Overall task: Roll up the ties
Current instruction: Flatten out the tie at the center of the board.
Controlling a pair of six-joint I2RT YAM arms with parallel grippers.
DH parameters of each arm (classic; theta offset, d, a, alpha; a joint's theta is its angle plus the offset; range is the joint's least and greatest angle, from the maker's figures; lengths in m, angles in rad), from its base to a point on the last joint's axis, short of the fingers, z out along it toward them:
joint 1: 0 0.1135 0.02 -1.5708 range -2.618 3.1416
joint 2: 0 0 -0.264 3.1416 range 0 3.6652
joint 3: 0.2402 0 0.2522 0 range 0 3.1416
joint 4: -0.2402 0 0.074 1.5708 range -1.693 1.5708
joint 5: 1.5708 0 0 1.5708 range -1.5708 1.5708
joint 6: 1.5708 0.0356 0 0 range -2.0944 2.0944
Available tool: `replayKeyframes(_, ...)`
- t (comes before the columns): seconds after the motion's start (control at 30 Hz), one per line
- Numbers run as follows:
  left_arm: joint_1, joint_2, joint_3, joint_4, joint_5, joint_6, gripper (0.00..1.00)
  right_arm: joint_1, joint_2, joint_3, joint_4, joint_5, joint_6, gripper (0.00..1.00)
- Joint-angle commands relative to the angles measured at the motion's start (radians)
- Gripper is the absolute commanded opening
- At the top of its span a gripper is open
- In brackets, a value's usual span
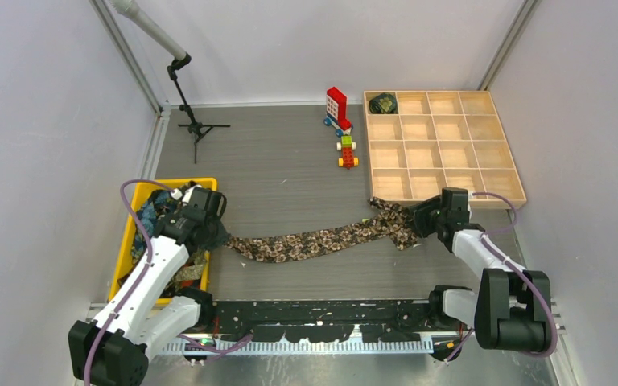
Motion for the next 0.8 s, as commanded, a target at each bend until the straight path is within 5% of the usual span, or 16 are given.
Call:
replayKeyframes(0.0,0.006,-0.019,-0.002,0.018,-0.013,-0.002,0.0,-0.01,0.035,-0.005,0.129,-0.038,0.009,0.45)
replayKeyframes(0.17,0.006,-0.015,-0.002,0.018,-0.016,-0.003,0.0,-0.013,0.063,-0.007,0.155,-0.045,0.01,0.33)
replayKeyframes(0.37,0.005,-0.019,-0.004,0.024,-0.008,-0.004,0.0,-0.015,0.005,0.007,0.114,-0.03,-0.01,0.01)
replayKeyframes(0.77,0.006,-0.003,-0.005,0.098,0.151,-0.009,0.0,-0.013,-0.375,0.336,-0.623,0.277,-0.268,0.0)
